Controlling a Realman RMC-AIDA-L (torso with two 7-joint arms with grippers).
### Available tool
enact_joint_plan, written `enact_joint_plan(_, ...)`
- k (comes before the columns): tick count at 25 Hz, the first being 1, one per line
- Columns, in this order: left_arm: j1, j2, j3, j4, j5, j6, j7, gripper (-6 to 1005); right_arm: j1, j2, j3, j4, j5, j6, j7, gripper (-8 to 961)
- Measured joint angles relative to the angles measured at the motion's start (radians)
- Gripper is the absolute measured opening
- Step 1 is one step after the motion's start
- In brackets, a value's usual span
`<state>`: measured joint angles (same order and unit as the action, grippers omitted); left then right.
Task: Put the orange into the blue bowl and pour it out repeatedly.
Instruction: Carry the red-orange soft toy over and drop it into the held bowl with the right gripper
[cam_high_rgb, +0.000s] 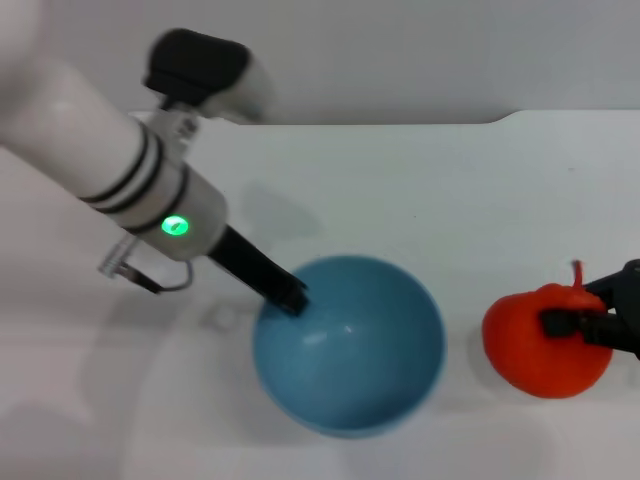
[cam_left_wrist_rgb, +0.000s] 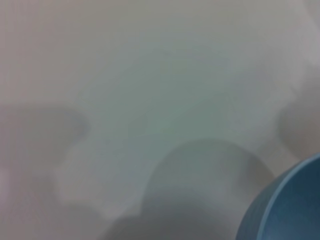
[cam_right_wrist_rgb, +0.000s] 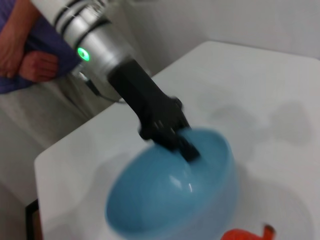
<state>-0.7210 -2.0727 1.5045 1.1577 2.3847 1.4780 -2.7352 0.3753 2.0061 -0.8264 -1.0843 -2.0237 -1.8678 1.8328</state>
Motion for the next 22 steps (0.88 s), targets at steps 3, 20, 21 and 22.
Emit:
enact_joint_plan(3,-0.031,-0.003,0.091,-0.019,-0.030,-0.019,-0.034,-2,0.014,0.019,0.006,-0.048,0.003,-0.035,0.001,37)
enact_joint_plan(20,-0.120,-0.006,0.298,-0.070,-0.172,-0.159,-0.086,-1,0.203,0.059,-0.080,0.123,-0.034,-0.044,0.024,126)
enact_joint_plan(21,-0.120,-0.006,0.295,-0.070,-0.171,-0.159,-0.085,-1,0.203,0.059,-0.095,0.121,-0.042,-0.038,0.031,135)
enact_joint_plan(22,-0.121,-0.006,0.290,-0.070,-0.169,-0.160,-0.083,-1,0.203,0.060,-0.110,0.117,-0.048,-0.029,0.040,143)
